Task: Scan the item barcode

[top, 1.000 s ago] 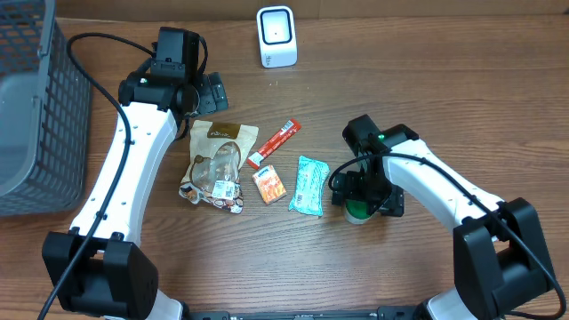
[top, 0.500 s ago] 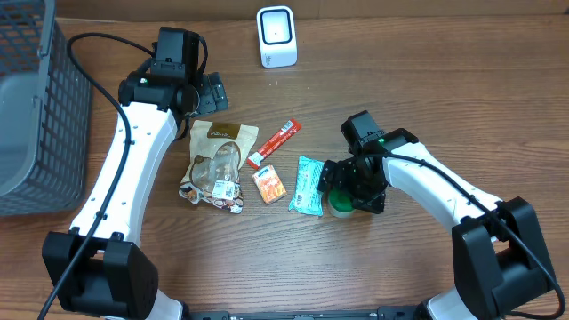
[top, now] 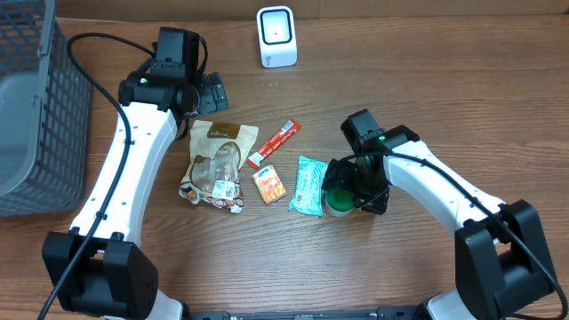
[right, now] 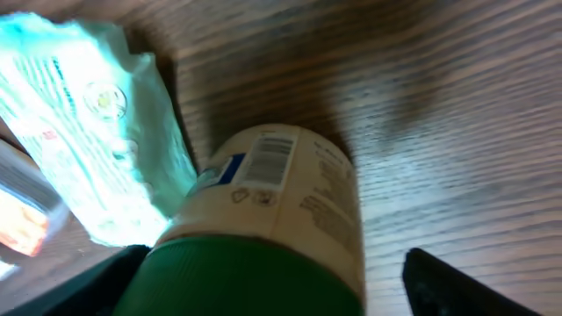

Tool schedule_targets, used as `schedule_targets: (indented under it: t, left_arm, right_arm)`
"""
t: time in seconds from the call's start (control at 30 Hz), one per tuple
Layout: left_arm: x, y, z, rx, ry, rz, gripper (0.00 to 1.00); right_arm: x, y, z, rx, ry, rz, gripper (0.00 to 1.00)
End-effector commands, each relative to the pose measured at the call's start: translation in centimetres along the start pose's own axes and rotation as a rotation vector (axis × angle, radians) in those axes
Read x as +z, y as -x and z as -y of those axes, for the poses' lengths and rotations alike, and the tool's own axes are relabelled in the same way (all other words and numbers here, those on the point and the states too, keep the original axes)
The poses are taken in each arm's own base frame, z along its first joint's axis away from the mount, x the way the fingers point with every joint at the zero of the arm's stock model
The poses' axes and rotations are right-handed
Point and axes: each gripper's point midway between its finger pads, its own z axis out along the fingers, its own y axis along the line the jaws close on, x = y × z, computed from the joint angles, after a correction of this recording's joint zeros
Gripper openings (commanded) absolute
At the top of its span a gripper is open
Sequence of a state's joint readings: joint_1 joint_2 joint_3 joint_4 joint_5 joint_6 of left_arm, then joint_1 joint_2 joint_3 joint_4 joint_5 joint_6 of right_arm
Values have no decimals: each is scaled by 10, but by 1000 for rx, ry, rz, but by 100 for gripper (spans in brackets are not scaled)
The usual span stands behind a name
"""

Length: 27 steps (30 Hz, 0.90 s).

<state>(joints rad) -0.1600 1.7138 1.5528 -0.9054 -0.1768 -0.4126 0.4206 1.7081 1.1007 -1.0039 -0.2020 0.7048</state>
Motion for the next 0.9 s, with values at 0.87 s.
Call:
schedule_targets:
  t: [0.87]
  left_arm:
    - [-4,5,1,-8,-1,16,100]
  right_arm:
    - [-48,54,70,13,-380,314,100]
